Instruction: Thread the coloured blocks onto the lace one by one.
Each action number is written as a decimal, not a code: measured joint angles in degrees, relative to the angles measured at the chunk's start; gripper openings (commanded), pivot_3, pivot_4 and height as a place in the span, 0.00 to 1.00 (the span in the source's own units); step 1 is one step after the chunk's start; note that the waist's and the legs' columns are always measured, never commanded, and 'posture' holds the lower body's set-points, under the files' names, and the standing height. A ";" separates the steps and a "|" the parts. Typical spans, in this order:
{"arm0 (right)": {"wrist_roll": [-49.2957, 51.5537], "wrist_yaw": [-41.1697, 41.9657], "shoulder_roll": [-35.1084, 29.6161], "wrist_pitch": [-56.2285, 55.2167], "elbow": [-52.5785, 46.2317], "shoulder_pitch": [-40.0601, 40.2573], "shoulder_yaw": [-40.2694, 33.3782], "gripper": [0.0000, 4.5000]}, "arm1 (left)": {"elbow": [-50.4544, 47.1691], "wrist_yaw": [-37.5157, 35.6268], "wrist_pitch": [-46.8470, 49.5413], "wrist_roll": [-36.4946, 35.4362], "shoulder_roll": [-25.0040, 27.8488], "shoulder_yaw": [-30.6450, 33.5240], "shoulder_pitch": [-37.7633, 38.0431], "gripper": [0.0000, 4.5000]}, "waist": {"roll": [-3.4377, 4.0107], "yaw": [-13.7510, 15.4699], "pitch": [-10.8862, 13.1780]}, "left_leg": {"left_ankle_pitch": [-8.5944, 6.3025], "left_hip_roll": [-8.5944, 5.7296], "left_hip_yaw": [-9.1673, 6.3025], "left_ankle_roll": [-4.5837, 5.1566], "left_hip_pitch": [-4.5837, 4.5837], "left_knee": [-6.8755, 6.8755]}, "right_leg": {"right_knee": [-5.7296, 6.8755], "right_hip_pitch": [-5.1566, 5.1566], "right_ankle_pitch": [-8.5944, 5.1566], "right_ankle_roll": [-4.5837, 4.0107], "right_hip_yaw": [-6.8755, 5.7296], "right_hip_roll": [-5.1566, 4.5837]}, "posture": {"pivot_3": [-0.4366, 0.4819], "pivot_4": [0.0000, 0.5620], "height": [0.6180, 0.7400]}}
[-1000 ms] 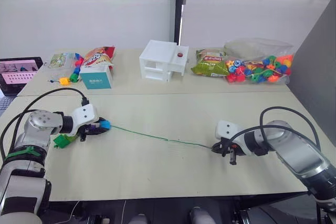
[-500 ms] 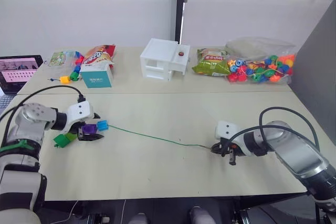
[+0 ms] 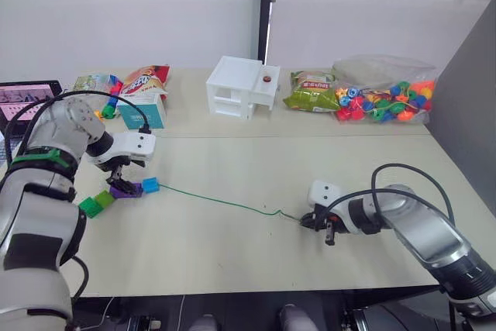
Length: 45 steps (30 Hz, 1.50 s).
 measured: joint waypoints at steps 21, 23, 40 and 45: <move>0.32 -2.69 0.23 2.05 -2.79 2.75 -1.72 0.00 | 1.07 6.90 0.44 3.69 -5.02 -1.08 2.98 0.31 | -0.02 0.21 0.01 | 0.00 -0.01 0.00 -0.01 0.01 0.07 | 0.05 0.03 0.01 0.01 0.00 -0.02 | 0.48 0.27 1.00; 0.36 -2.45 -0.17 2.05 -2.77 2.70 -1.76 0.00 | 0.75 6.90 0.09 3.92 -4.96 -1.10 3.08 0.31 | -0.02 0.22 0.01 | 0.00 -0.01 0.00 -0.01 0.01 0.07 | 0.05 0.03 0.01 0.01 0.00 -0.02 | 0.48 0.27 1.00; -2.07 4.00 -11.01 -12.80 10.89 1.94 -4.86 0.00 | -11.89 -1.14 -4.62 2.42 7.49 -0.45 11.92 0.31 | -0.02 -0.08 0.01 | 0.00 0.03 0.02 0.00 -0.01 0.04 | 0.03 -0.01 0.00 0.01 0.01 -0.01 | 0.48 0.27 1.00; -2.71 6.23 -11.42 -16.57 14.11 1.87 -4.62 0.00 | -21.92 -4.76 -1.66 -0.69 12.22 1.74 18.99 0.31 | 0.00 -0.11 0.02 | 0.00 0.04 0.03 0.00 0.00 0.03 | 0.04 -0.02 0.00 0.00 0.01 -0.01 | 0.48 0.27 1.00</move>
